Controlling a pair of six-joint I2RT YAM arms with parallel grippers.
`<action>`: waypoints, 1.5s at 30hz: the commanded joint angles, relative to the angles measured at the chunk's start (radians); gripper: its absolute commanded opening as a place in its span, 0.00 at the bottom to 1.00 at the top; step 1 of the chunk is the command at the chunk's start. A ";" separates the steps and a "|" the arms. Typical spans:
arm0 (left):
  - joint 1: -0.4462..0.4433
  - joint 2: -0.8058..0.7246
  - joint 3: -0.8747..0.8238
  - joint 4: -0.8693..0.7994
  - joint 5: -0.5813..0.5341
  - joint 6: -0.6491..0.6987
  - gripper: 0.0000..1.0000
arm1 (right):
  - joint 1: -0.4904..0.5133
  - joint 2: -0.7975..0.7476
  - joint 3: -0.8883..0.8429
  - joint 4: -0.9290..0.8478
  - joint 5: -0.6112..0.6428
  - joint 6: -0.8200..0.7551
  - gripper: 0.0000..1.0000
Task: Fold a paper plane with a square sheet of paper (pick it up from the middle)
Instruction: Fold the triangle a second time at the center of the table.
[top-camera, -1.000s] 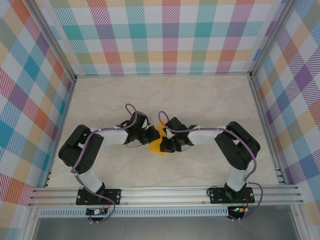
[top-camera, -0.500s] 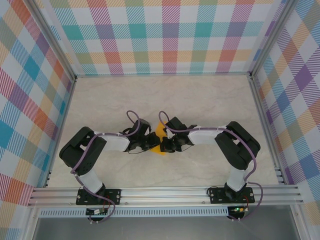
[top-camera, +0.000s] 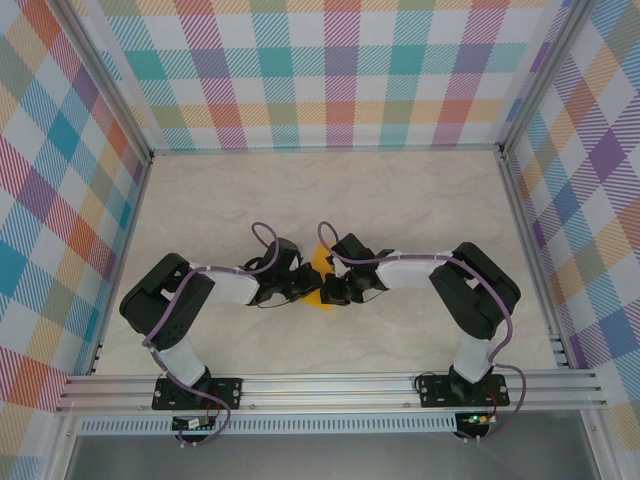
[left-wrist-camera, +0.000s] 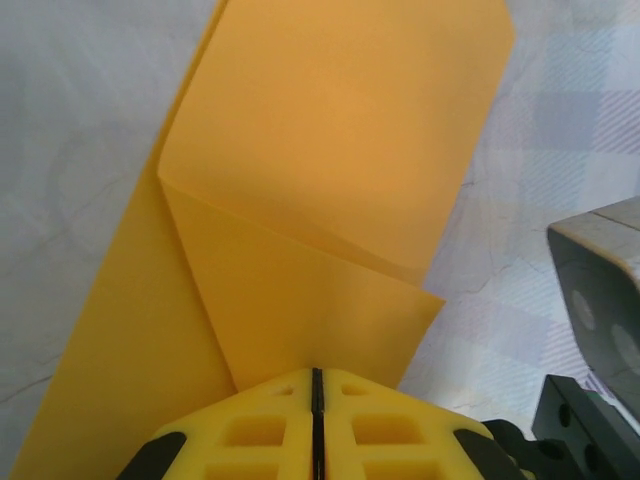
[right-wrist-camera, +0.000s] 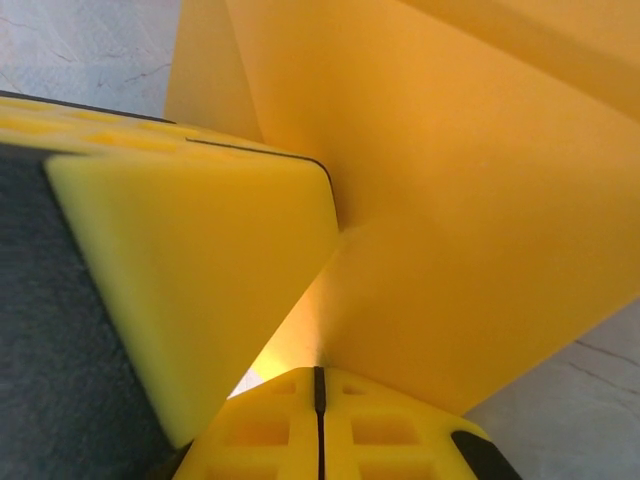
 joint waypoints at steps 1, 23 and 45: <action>-0.011 0.024 0.017 -0.074 -0.034 0.035 0.09 | 0.002 0.048 -0.024 -0.127 0.027 -0.003 0.07; 0.085 0.112 0.123 -0.198 -0.090 0.186 0.09 | 0.002 0.070 -0.147 -0.155 0.028 -0.052 0.07; 0.188 0.199 0.227 -0.225 -0.106 0.237 0.09 | 0.002 0.058 -0.201 -0.147 0.042 -0.048 0.06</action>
